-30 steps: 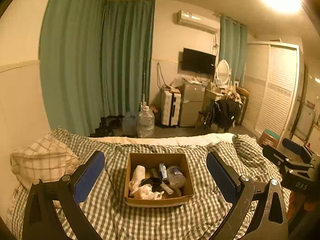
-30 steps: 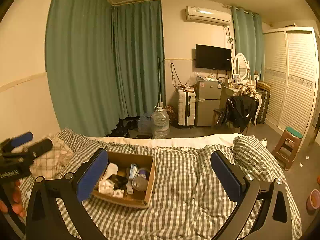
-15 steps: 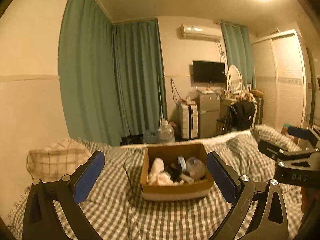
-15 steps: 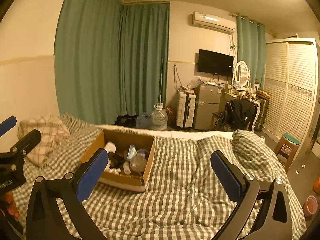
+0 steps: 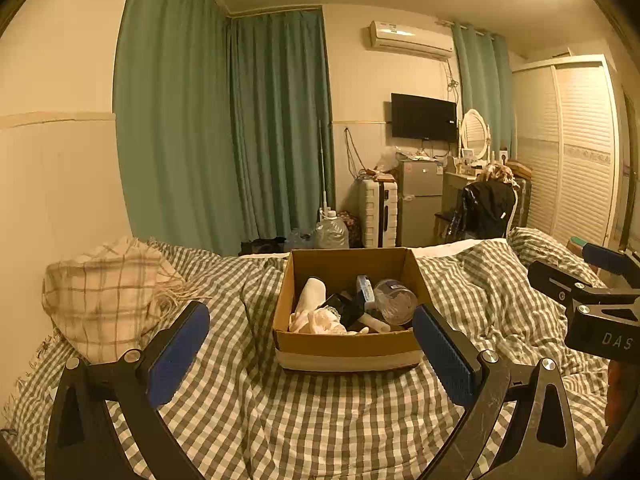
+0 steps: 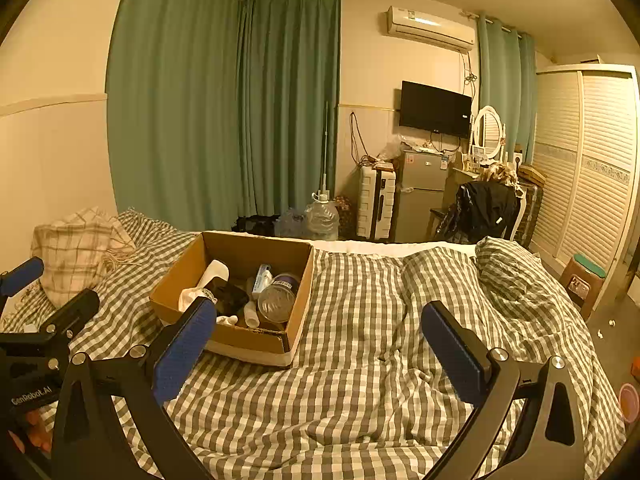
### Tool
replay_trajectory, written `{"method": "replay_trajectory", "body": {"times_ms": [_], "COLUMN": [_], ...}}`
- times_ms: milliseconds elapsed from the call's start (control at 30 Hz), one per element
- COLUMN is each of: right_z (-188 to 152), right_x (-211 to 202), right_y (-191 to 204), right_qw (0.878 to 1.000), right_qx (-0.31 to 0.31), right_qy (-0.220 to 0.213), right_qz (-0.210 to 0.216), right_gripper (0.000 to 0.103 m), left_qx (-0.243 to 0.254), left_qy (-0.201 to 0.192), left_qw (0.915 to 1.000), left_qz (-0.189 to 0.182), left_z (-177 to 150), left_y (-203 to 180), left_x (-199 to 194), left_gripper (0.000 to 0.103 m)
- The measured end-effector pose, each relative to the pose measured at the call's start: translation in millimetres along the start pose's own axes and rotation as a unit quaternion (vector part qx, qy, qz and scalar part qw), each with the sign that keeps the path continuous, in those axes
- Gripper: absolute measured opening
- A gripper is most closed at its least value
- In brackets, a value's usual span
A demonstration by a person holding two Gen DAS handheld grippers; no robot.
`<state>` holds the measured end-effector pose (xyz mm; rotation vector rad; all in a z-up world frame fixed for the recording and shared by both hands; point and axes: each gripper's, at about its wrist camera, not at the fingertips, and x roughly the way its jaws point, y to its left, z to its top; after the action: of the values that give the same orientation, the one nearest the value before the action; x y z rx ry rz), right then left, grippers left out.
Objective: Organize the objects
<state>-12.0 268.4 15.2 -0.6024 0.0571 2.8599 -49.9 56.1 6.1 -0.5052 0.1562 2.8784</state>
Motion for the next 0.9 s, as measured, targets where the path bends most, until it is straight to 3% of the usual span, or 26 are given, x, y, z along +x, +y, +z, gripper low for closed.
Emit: {"method": "replay_trajectory", "body": {"times_ms": [900], "right_z": [-1.1], "right_x": [1.1], "right_y": [3.6], "right_qw": [1.0], "right_qx": [-0.002], "right_qy": [0.005], "right_qz": [0.003], "right_gripper": [0.103], "left_qx": [-0.027], "left_qy": [0.022], "left_qw": [0.9994], "left_qz": [-0.006], "left_z": [-0.1], "left_y": [5.2], "left_x": [1.4], "left_gripper": [0.103]}}
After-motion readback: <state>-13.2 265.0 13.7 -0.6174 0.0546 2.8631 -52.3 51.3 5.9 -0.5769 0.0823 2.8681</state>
